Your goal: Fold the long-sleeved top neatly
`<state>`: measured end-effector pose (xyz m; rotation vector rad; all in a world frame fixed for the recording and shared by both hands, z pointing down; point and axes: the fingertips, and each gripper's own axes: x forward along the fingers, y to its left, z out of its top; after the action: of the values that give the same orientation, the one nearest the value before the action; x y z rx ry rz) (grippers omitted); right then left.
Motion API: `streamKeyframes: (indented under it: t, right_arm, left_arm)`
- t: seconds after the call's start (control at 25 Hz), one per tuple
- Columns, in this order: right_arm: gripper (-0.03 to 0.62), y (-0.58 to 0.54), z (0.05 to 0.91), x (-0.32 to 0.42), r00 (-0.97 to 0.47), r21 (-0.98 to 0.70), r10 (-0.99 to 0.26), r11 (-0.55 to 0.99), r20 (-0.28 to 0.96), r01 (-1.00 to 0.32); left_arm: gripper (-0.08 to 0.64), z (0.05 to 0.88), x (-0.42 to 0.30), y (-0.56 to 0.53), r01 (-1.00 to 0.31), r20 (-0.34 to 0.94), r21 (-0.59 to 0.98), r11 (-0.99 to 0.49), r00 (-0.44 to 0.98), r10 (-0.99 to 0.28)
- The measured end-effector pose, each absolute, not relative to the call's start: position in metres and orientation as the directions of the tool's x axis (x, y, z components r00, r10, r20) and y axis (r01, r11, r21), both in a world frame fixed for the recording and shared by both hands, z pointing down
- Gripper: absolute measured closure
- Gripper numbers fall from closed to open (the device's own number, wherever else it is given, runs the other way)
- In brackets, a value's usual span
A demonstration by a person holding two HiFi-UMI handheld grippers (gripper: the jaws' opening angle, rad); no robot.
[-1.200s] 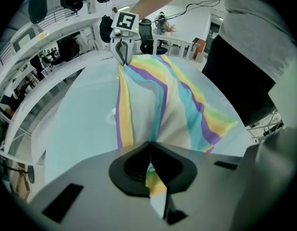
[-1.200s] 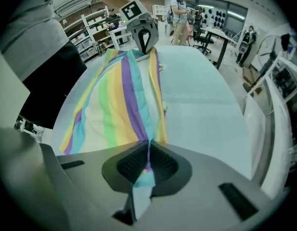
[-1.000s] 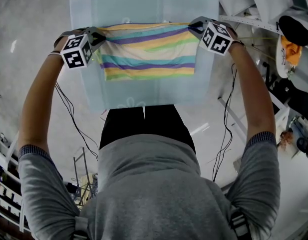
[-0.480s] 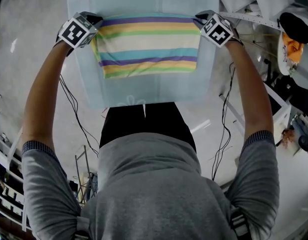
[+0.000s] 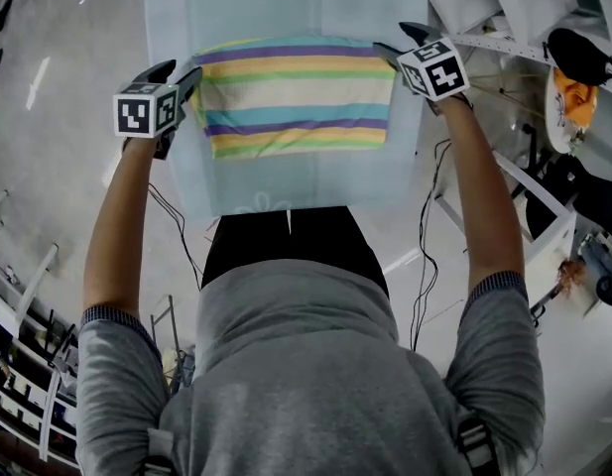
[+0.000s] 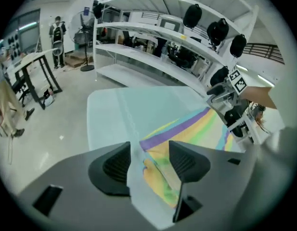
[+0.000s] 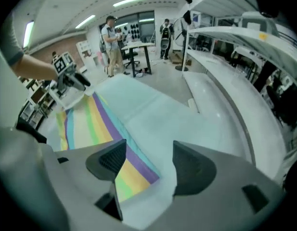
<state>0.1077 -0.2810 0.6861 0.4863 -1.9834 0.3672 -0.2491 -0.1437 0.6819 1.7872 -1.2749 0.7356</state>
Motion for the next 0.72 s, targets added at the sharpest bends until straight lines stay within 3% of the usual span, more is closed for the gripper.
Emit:
streamKeyframes:
  t: [0.44, 0.72]
  right_arm:
    - [0.268, -0.183, 0.589, 0.012, -0.632, -0.210, -0.227, 0.816, 0.741, -0.539]
    - [0.268, -0.123, 0.578, -0.042, -0.672, -0.327, -0.246, 0.726, 0.698, -0.605]
  left_arm:
    - [0.256, 0.657, -0.221, -0.080, -0.930, 0.773, 0.365, 0.035, 0.282, -0.569]
    - [0.247, 0.659, -0.218, -0.065, -0.946, 0.785, 0.309, 0.102, 0.193, -0.589]
